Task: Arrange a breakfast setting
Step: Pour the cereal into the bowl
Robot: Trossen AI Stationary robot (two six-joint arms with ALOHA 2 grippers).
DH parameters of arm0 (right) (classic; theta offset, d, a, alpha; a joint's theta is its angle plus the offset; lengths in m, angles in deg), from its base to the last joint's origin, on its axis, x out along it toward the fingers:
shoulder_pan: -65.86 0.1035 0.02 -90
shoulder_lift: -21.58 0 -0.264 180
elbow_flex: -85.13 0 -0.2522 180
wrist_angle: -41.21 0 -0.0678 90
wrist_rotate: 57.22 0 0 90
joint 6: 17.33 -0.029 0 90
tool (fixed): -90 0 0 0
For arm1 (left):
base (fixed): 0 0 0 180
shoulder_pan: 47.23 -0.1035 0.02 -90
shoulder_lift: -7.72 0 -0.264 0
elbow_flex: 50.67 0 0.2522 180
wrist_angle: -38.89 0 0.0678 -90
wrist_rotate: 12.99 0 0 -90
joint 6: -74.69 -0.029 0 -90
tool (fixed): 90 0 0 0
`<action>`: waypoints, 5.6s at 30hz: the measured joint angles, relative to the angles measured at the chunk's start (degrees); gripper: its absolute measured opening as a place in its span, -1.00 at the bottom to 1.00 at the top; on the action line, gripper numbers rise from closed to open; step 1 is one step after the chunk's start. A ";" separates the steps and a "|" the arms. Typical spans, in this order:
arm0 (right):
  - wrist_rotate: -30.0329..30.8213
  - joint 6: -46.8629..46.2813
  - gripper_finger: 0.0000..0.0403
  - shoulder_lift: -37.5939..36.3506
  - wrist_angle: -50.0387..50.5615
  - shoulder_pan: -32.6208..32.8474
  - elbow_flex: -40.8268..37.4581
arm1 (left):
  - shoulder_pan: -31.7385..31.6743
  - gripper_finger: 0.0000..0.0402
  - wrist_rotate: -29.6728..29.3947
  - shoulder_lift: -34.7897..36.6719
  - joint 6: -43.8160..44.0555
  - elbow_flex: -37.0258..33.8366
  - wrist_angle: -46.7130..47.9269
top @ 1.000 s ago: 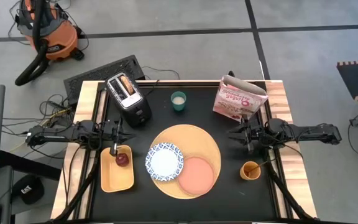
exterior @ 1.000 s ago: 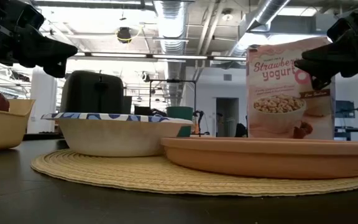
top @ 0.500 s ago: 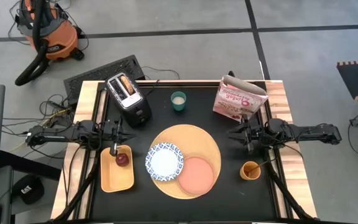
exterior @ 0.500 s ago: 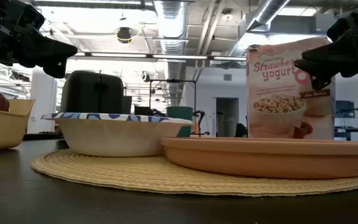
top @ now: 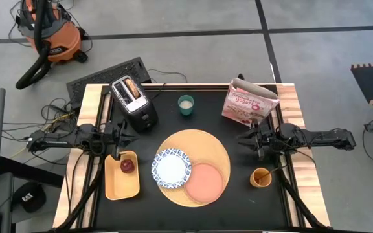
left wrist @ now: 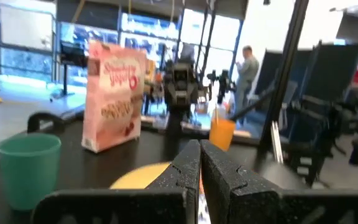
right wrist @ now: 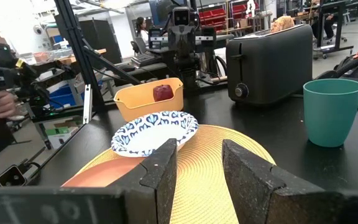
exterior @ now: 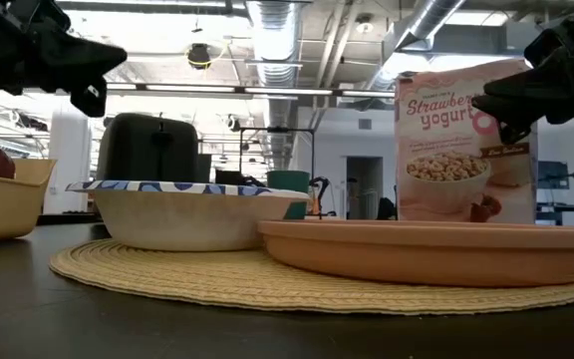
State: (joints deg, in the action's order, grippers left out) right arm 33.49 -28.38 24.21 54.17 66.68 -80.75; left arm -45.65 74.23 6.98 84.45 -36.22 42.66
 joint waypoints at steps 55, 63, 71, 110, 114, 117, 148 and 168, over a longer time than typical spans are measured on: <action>1.08 0.91 -0.23 0.00 -0.35 -0.09 1.75 | -12.75 -0.37 1.58 -104.95 -15.08 82.05 -2.79; 1.52 4.03 -0.23 0.00 0.51 -0.20 1.80 | -18.81 0.32 6.89 -115.10 -14.23 97.14 3.25; 5.41 4.22 -0.23 -0.04 0.04 -0.20 1.03 | -21.78 0.58 6.87 -122.93 -15.42 104.15 4.16; 7.32 4.15 -0.23 0.00 -0.48 -0.20 0.90 | -19.74 0.35 16.37 -136.34 -19.72 104.59 -10.48; 7.32 4.12 -0.23 0.00 -0.48 -0.20 0.90 | -18.78 -0.05 16.45 -136.33 -22.88 104.59 -9.63; 7.32 4.02 -0.23 0.00 -0.50 -0.20 0.90 | -18.43 -0.35 16.64 -136.33 -24.81 104.59 -8.91; 8.31 6.56 0.40 -0.02 -3.04 0.00 0.81 | -15.40 -1.00 11.16 -112.64 -23.69 94.31 -1.67; 8.58 9.11 0.40 0.00 -12.22 -2.12 0.68 | -13.20 -1.00 9.79 -88.78 -13.29 50.64 -58.49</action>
State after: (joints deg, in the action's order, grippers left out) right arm 42.07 -19.27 24.21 41.95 64.56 -80.07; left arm -58.84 84.03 -81.80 71.16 14.41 -15.83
